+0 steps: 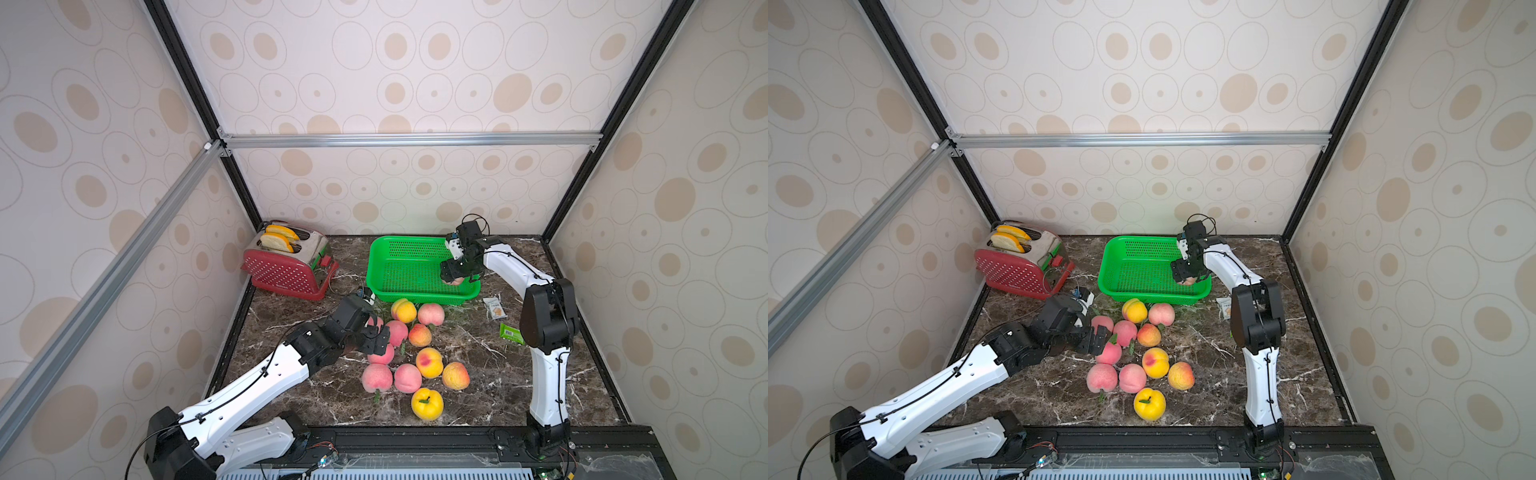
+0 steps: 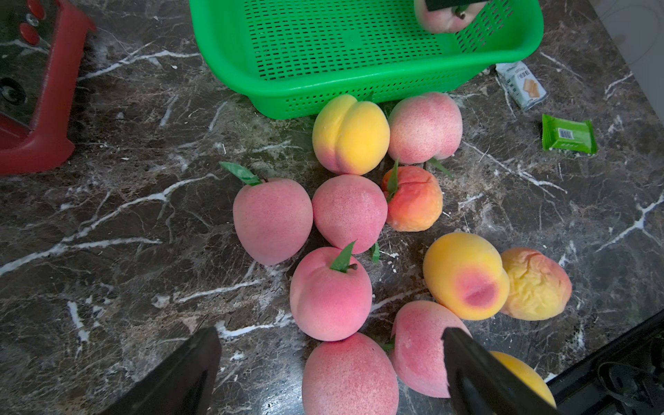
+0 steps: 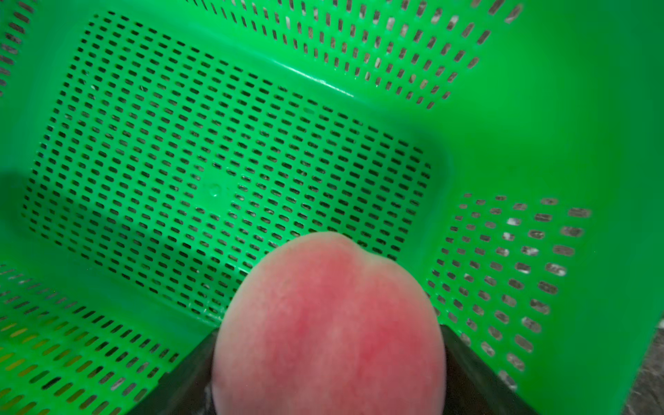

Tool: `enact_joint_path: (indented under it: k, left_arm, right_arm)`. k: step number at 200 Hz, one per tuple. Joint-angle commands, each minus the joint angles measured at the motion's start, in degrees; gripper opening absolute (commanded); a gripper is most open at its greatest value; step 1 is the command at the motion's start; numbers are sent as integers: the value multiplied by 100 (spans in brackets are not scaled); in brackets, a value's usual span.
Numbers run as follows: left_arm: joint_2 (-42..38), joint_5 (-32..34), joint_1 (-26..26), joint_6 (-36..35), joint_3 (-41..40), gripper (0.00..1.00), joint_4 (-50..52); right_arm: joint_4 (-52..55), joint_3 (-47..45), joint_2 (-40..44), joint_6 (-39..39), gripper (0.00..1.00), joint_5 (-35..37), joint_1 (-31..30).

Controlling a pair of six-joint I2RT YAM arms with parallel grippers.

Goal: Put the peaches into the basket
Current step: Place the peach in the basket.

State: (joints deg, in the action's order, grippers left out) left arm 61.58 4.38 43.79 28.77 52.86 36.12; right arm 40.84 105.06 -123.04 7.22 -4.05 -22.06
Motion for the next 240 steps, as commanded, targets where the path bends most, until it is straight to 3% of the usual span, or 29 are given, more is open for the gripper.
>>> enact_joint_path:
  k: [1, 127, 240]
  left_arm:
    - [-33, 69, 61, -84, 216, 99, 100]
    - [211, 79, 65, -153, 450, 99, 179]
    - [223, 200, 59, -39, 515, 99, 391]
  right_arm:
    - [64, 90, -138, -58, 71, -86, 34]
    - [121, 173, -444, 28, 72, -271, 34]
    - [-5, -73, 295, -5, 94, -298, 31]
